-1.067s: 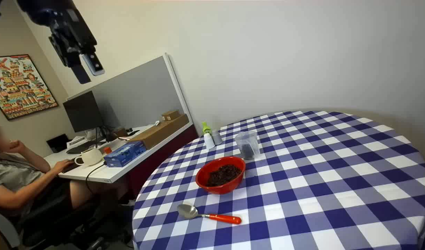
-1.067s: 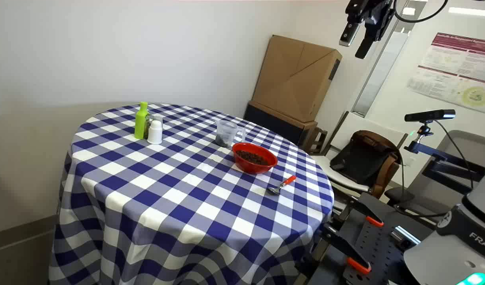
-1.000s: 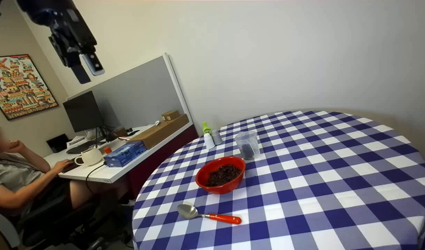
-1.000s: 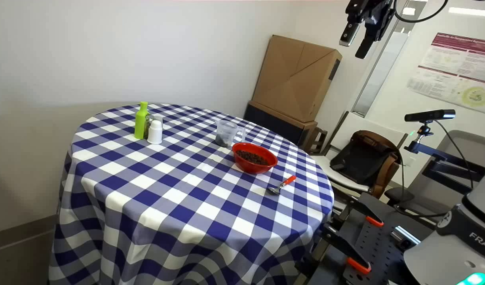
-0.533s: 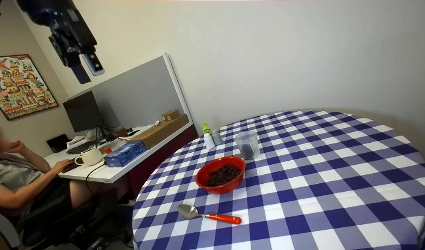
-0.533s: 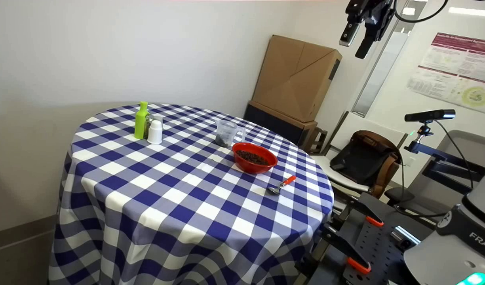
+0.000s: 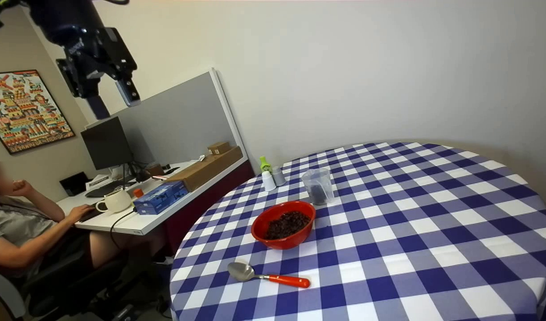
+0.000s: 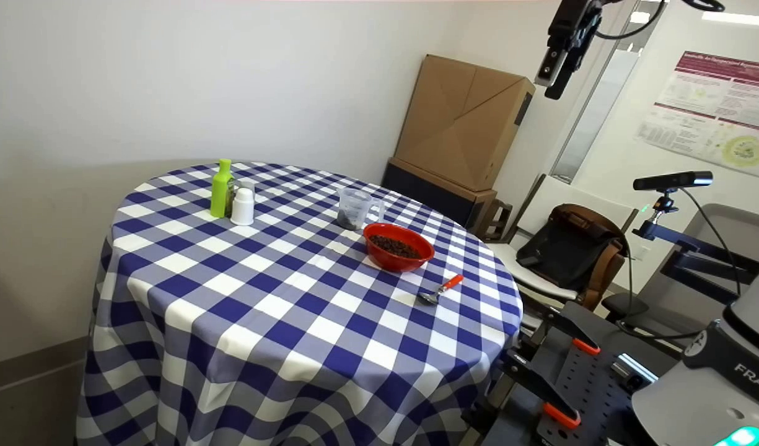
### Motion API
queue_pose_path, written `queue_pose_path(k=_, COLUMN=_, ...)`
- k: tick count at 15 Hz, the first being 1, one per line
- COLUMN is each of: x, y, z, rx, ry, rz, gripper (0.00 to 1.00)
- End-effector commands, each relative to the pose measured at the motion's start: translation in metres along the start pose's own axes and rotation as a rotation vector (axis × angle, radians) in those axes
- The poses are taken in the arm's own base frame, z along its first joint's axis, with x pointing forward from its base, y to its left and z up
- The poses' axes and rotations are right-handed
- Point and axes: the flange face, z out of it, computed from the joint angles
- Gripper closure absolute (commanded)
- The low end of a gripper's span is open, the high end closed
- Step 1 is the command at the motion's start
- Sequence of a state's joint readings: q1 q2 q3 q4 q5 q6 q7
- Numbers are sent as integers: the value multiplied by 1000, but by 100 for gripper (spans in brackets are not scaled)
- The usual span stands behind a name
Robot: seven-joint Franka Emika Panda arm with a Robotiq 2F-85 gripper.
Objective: Pick up the spoon from the table, scoop some contents from the bowl, put them in the cup and put the spoon back on the table.
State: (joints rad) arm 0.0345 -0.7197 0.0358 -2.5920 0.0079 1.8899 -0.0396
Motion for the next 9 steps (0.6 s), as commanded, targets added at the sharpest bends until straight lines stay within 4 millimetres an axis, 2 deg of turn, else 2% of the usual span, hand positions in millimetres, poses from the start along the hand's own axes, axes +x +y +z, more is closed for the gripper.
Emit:
queue_pose_path(k=1, x=31, y=13, z=16, rx=14, ry=-59, rz=-187, gripper=0)
queue_pose_path(k=6, x=89, y=61, z=45, rx=16, ry=-138, rz=-431, gripper=0)
queue_pose_path(k=9, x=113, y=74, z=66, rx=16, ry=-201, rz=-574, gripper=0)
